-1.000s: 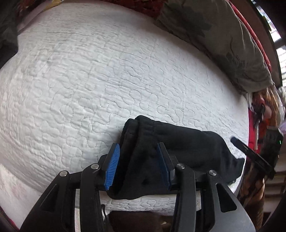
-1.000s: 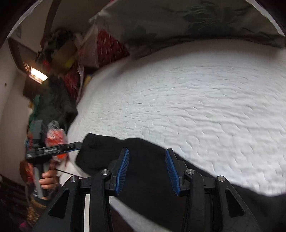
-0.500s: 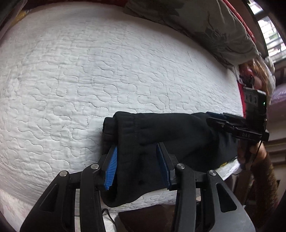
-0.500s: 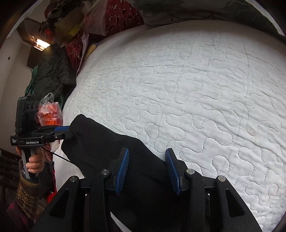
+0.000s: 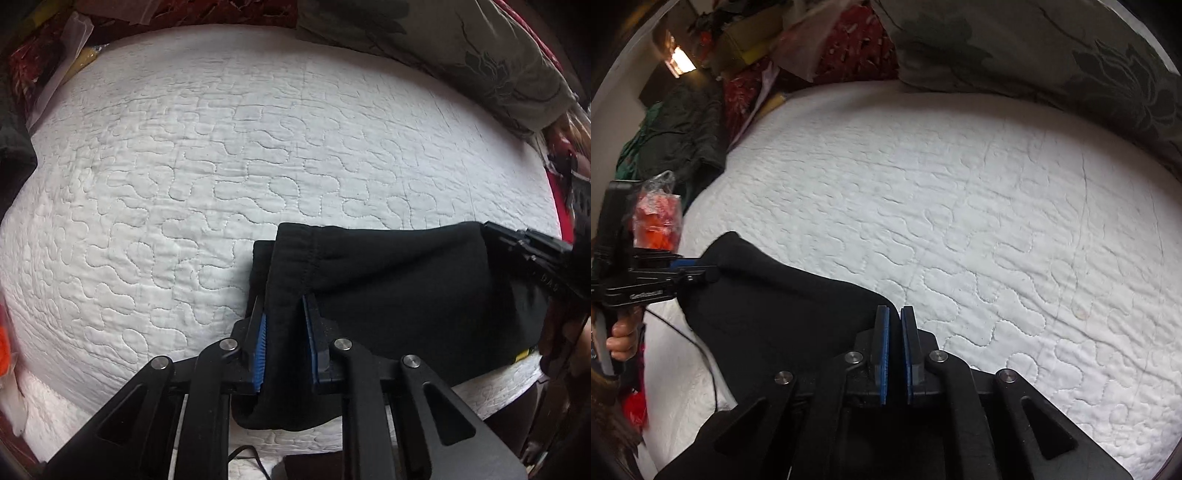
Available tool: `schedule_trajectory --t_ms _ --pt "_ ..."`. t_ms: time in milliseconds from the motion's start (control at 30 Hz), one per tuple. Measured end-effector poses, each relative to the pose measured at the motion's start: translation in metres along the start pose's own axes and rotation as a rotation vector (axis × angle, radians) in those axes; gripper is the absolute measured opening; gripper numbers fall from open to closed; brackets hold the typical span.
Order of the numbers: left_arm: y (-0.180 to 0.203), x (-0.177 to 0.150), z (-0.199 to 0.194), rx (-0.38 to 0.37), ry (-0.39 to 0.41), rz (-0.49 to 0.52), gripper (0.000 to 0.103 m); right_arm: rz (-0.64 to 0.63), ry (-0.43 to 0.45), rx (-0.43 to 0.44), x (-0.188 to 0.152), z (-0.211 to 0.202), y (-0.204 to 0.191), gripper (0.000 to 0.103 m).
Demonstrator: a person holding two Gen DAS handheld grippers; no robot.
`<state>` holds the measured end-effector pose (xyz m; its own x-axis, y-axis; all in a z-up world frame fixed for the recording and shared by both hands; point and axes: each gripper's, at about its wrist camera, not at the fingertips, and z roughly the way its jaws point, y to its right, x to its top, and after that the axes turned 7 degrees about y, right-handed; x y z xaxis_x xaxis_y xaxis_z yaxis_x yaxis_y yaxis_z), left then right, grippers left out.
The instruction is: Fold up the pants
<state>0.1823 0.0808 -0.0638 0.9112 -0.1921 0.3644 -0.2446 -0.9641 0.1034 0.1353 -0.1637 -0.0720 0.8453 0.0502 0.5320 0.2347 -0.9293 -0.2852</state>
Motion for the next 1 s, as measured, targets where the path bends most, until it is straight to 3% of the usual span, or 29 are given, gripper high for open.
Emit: schedule_trajectory --t_ms 167,233,300,433,533,700,833,900,1000 --pt "-0.018 -0.001 -0.011 -0.046 -0.014 -0.068 0.019 0.048 0.015 -0.048 -0.001 -0.008 0.006 0.030" --pt "-0.035 -0.003 -0.025 -0.096 0.010 -0.147 0.020 0.093 0.028 -0.034 -0.001 -0.025 0.013 0.030" --pt "-0.050 -0.009 -0.044 -0.083 0.070 -0.201 0.021 0.162 0.059 -0.012 -0.006 -0.049 0.025 0.031" --pt "-0.060 -0.036 -0.074 -0.115 0.112 -0.230 0.023 0.264 0.109 0.028 -0.029 -0.097 0.046 0.034" --pt "-0.046 -0.056 -0.075 -0.173 0.095 -0.211 0.036 0.302 0.127 0.015 -0.050 -0.126 0.060 0.041" --pt "-0.018 -0.073 -0.051 -0.111 0.075 -0.206 0.038 0.373 0.122 0.029 -0.090 -0.150 0.065 0.043" --pt "-0.014 -0.068 -0.019 0.068 0.039 -0.152 0.042 0.464 0.157 0.031 -0.128 -0.171 0.077 0.043" --pt "-0.019 -0.067 -0.004 0.070 0.004 -0.188 0.046 0.522 0.181 0.017 -0.143 -0.184 0.092 0.043" --pt "-0.026 -0.070 -0.025 0.005 0.054 -0.280 0.046 0.630 0.248 -0.021 -0.169 -0.215 0.125 0.043"
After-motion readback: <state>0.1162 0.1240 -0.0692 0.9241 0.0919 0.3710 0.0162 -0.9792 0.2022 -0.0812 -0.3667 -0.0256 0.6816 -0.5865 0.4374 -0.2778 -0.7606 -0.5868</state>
